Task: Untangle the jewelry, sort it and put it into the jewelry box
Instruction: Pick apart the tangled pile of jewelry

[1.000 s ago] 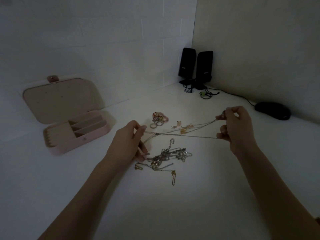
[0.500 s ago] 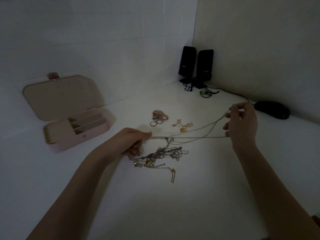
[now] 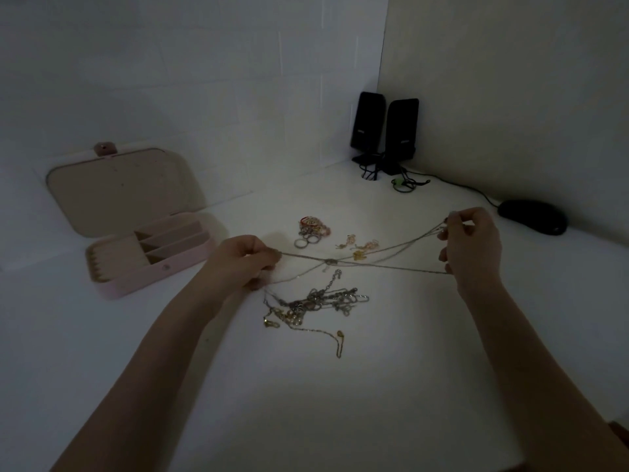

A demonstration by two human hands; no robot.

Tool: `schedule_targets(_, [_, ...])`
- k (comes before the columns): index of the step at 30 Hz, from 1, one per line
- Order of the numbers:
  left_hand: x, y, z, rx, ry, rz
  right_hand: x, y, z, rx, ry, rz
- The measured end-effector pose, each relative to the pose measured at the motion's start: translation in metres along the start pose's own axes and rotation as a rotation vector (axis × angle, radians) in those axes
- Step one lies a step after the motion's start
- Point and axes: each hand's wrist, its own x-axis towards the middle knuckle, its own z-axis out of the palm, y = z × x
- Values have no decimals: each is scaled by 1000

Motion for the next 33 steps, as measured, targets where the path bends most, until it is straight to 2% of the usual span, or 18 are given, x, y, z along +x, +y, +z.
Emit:
schedule_targets(3, [-1,3,0,-106,-36,-6,1,3,0,-93,-59,-29])
schedule_targets(5, [-1,2,2,-91,46,44,0,4,1,-197,-123,-58])
schedule_targets(10, [0,-10,2,506,398,380,-4,3,2,-551,-197,-93])
schedule_targets(13, [-3,-10,2,580,517,445,-7,1,0,-667,-193,-59])
schedule_targets(18, [-3,-8,2,590,612,403,-10,3,-4,-826,-260,-45])
schedule_targets(21, [-2,-7,3,371,502,462,-11,4,-4,-888,-340,-36])
schedule_targets(24, [-1,-2,3,-22,331,409,-10,4,-5,-886,-416,-33])
schedule_targets(26, [-4,4,4,-197,228,388,-11,3,-5,-915,-436,-106])
schedule_targets(27, [-5,6,5,-222,194,394,-14,0,-3,-863,-436,-189])
schedule_targets(29, [-8,8,9,-205,166,423,-25,-13,5,-545,-493,-342])
schedule_targets(31, [-9,8,11,-170,160,451,-43,-37,20,-260,-680,-368])
schedule_targets(33, [-11,8,14,-98,159,490,-58,-52,39,-178,-875,-341])
